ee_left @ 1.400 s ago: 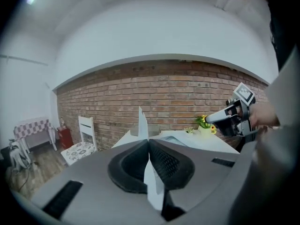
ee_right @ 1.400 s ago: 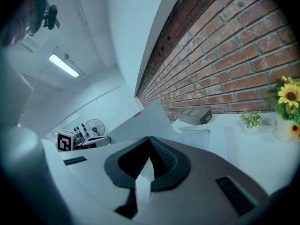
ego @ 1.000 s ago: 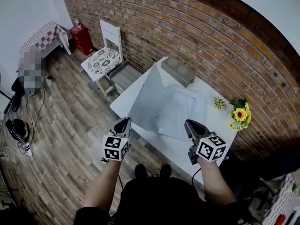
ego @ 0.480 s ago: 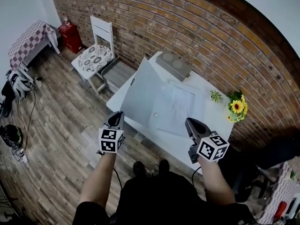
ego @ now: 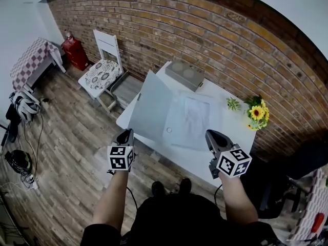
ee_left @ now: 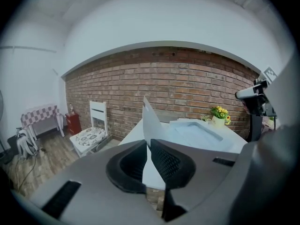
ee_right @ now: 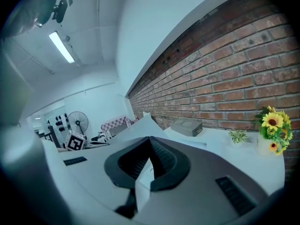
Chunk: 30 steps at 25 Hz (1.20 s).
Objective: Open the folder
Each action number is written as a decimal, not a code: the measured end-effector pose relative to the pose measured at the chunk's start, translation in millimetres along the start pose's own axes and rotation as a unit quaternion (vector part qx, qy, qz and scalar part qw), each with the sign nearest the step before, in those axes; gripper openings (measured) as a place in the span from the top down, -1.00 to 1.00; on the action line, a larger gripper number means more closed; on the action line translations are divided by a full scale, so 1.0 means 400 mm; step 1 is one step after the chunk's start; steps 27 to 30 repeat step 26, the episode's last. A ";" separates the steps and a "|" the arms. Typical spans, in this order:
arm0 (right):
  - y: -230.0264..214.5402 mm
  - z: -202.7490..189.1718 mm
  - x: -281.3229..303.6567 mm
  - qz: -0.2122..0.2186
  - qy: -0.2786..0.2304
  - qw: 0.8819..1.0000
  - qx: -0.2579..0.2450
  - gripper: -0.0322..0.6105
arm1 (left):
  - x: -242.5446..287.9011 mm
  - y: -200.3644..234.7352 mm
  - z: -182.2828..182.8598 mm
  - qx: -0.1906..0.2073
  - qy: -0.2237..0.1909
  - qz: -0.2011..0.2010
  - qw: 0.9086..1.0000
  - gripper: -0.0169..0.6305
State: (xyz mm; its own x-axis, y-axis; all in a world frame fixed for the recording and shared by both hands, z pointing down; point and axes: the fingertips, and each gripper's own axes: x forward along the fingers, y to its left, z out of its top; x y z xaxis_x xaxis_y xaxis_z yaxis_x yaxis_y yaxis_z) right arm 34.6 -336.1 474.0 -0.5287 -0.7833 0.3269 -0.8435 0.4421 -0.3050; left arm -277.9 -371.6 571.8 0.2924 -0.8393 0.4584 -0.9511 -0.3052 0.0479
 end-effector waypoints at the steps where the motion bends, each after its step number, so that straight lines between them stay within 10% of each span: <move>1: -0.005 0.005 -0.002 0.001 -0.001 1.000 -0.008 0.85 | -0.001 -0.006 0.003 0.001 -0.001 0.004 1.000 0.83; 30: -0.085 0.023 -0.007 0.025 -0.001 0.999 -0.041 0.85 | 0.002 -0.035 0.029 0.019 0.002 0.043 0.999 0.83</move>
